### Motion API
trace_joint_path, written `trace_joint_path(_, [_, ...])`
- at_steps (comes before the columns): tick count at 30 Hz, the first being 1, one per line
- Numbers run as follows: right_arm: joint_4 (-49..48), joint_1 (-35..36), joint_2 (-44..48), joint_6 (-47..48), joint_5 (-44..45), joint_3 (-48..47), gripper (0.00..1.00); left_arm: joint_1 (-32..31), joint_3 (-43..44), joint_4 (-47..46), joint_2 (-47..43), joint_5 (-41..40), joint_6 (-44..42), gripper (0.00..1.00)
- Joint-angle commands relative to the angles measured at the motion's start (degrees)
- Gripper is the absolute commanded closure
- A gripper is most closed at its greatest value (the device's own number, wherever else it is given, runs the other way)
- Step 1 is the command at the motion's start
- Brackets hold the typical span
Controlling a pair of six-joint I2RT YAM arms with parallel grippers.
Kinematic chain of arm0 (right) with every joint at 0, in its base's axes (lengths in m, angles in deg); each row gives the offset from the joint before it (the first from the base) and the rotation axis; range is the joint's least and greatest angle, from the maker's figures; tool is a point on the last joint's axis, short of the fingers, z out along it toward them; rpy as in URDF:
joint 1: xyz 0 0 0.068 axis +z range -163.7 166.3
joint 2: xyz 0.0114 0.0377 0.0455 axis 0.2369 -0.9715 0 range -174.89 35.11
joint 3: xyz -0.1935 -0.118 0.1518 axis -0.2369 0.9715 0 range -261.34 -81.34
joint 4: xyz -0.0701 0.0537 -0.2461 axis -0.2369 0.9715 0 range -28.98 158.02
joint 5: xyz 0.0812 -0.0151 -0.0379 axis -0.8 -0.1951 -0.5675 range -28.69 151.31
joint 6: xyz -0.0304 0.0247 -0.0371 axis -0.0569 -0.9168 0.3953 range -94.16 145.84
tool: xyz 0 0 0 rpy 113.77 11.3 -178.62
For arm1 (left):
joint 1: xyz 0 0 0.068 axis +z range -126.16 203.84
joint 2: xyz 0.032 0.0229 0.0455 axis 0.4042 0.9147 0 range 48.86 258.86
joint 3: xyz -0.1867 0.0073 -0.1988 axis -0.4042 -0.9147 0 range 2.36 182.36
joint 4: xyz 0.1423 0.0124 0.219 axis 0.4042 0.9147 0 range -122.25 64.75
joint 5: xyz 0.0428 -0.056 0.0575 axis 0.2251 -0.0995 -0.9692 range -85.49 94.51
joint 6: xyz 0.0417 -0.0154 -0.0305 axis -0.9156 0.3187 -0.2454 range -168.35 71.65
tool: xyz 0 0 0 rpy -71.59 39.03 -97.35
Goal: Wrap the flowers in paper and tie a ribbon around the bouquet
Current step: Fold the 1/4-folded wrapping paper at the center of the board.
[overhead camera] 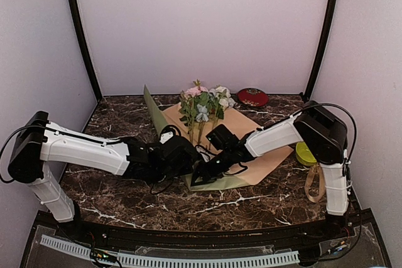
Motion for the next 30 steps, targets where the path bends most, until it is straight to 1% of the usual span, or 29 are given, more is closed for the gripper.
trace_joint_path(1, [-3.28, -1.78, 0.41, -2.46, 0.0, 1.55, 0.96, -0.4, 1.35, -1.01, -1.07, 0.24, -5.06, 1.0])
trace_joint_path(5, [-3.64, -2.3, -0.14, -2.9, -0.04, 2.08, 0.95, -0.4, 0.11, 0.13, -3.13, -2.01, -4.86, 1.0])
trace_joint_path(7, [-3.29, -2.3, -0.32, -2.65, 0.14, 2.09, 0.94, -0.44, -0.16, -0.26, -3.97, -3.03, -6.07, 1.0])
trace_joint_path(10, [-2.95, -2.29, -0.12, -2.11, 0.58, 2.48, 0.94, -0.38, 0.18, 0.18, -4.1, -2.39, -6.9, 1.0])
trace_joint_path(14, [-2.39, -2.3, -0.4, -1.74, 0.81, 2.53, 0.93, -0.36, -1.51, 4.45, -5.08, -1.39, -0.19, 0.99])
trace_joint_path(15, [-2.53, -2.31, -0.63, -1.88, 0.64, 2.5, 0.93, -0.35, -3.11, 4.0, -5.76, -1.19, 1.26, 0.95])
trace_joint_path(17, [-2.65, -2.31, -1.37, -2.07, 0.22, 2.2, 0.93, 0.04, -7.86, -0.45, -7.48, 0.08, 2.84, 0.89])
trace_joint_path(18, [-2.65, -2.31, -1.58, -2.15, 0.07, 2.15, 0.93, 0.42, -10.55, -5.09, -8.22, 1.24, 3.28, 0.88])
trace_joint_path(19, [-2.65, -2.31, -1.59, -2.12, 0.01, 2.14, 0.93, 0.88, -12.5, -7.35, -8.53, 2.44, 4.19, 0.88])
trace_joint_path(22, [-2.72, -2.31, -1.56, -2.14, 0.15, 2.39, 0.93, 1.95, -14.68, -8.74, -8.18, 5.08, 6.3, 0.86])
trace_joint_path(25, [-3.03, -2.31, -1.43, -2.25, 0.15, 2.62, 0.93, 2.01, -13.5, -9.62, -7.16, 5.9, 4.31, 0.77])
trace_joint_path(27, [-3.35, -2.29, -1.22, -2.36, 0.22, 2.82, 0.93, 2.01, -13.34, -9.77, -6.69, 6.45, 4.0, 0.66])
trace_joint_path(29, [-3.98, -2.31, -0.93, -2.7, 0.29, 3.2, 0.93, 2.01, -14.61, -11.57, -6.19, 7.39, 4.91, 0.52])
trace_joint_path(30, [-4.36, -2.31, -0.75, -2.84, 0.29, 3.33, 0.93, 2.01, -15.26, -12.75, -5.8, 8.05, 5.53, 0.47])
